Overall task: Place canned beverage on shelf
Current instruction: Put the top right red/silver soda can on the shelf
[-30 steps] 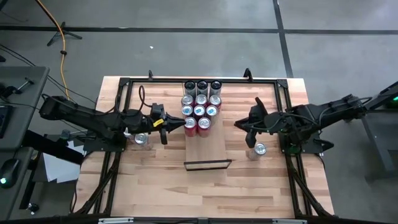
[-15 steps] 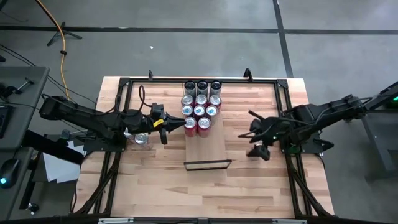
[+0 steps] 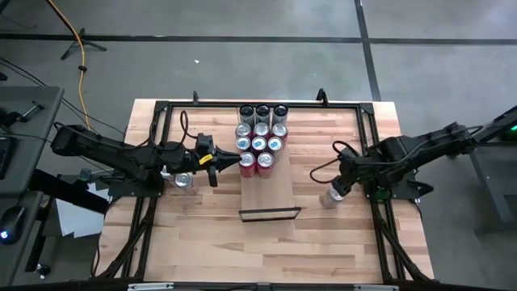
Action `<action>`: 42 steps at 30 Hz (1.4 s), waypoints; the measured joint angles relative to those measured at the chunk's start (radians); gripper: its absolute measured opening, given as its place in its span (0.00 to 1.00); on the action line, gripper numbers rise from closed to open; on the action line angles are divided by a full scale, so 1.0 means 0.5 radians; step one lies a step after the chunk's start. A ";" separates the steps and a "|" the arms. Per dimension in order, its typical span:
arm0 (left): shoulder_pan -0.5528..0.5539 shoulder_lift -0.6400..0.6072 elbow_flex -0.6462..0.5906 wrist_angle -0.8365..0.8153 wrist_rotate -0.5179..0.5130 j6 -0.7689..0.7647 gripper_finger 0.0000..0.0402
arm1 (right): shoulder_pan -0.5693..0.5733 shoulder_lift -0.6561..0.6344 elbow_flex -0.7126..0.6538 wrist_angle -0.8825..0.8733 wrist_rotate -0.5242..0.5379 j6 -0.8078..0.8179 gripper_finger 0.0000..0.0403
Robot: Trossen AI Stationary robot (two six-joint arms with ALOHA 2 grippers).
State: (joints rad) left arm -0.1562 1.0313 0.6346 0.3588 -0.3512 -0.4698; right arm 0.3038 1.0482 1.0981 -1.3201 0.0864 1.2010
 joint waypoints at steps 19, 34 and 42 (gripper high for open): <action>0.000 0.000 0.001 -0.053 0.000 -0.001 0.00 | 0.006 0.657 0.000 -0.051 -0.202 0.214 0.90; 0.000 0.000 0.001 -0.066 0.001 -0.001 0.00 | 0.034 0.929 0.000 -0.052 -0.173 -0.032 0.87; 0.000 -0.001 0.001 -0.066 0.001 -0.001 0.00 | 0.034 0.926 0.001 -0.023 -0.158 -0.103 0.70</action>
State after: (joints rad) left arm -0.1562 1.0311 0.6350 0.3259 -0.3508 -0.4702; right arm 0.3210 1.5112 1.0985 -1.3315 0.0074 1.1496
